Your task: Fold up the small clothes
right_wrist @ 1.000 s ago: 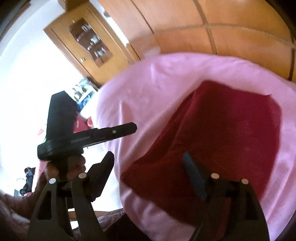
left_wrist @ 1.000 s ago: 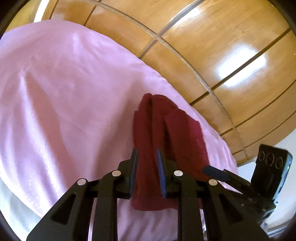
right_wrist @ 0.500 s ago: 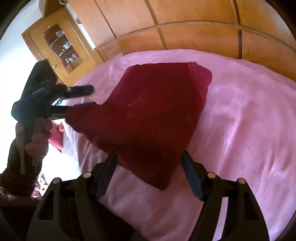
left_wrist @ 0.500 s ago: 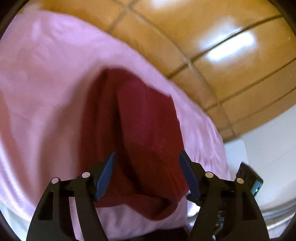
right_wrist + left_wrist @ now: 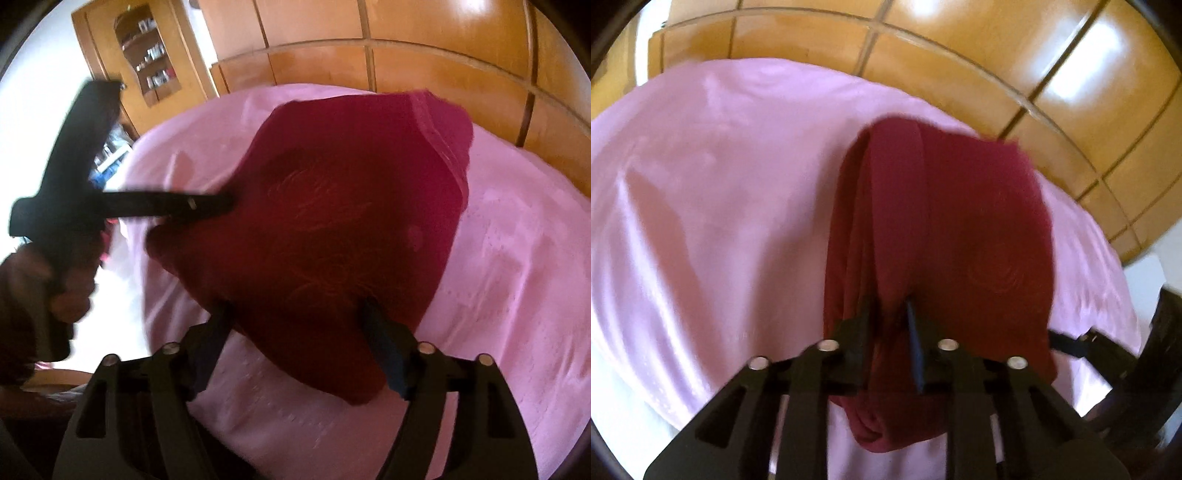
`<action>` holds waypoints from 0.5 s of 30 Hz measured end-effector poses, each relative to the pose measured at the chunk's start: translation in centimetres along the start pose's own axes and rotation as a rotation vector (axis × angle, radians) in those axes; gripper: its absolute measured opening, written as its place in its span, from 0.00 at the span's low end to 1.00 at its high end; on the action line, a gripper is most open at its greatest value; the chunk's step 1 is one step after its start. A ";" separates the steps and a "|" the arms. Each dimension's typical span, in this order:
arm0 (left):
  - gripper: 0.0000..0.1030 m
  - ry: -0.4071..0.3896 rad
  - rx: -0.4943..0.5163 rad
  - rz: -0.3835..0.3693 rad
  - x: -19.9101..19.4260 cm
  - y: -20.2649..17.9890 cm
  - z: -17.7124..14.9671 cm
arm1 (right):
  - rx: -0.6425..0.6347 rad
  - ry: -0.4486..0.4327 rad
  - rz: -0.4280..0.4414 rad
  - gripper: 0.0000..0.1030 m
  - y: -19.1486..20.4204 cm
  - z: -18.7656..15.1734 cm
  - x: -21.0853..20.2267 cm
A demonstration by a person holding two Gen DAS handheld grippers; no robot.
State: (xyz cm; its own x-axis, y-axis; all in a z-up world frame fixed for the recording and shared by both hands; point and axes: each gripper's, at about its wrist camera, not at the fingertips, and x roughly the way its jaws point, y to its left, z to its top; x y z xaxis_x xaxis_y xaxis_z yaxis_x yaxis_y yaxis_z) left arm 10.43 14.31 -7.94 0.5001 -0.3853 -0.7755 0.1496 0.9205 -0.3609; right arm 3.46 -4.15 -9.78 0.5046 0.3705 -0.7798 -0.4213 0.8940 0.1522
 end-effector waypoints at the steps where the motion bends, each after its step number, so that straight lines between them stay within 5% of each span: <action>1: 0.31 -0.040 0.001 0.037 -0.7 -0.6 0.5 | -0.001 0.001 0.003 0.77 0.0 0.1 -0.2; 7: 0.31 -0.229 0.102 0.067 -4.5 -3.6 2.5 | 0.036 -0.055 0.089 0.76 -2.1 1.1 -3.8; 11: 0.31 -0.219 0.148 0.084 -2.9 -5.3 3.3 | 0.120 -0.138 0.098 0.70 -4.8 3.1 -5.6; 15: 0.31 -0.161 0.168 0.139 0.5 -5.6 3.5 | 0.213 -0.141 0.055 0.51 -7.5 6.0 -3.4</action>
State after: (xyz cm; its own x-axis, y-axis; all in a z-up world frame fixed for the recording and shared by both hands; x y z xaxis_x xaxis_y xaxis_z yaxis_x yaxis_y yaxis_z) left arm 12.82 9.21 -4.49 0.6532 -0.2520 -0.7140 0.2028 0.9668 -0.1556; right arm 9.43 -10.63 -4.63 0.5919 0.4385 -0.6764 -0.2909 0.8988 0.3281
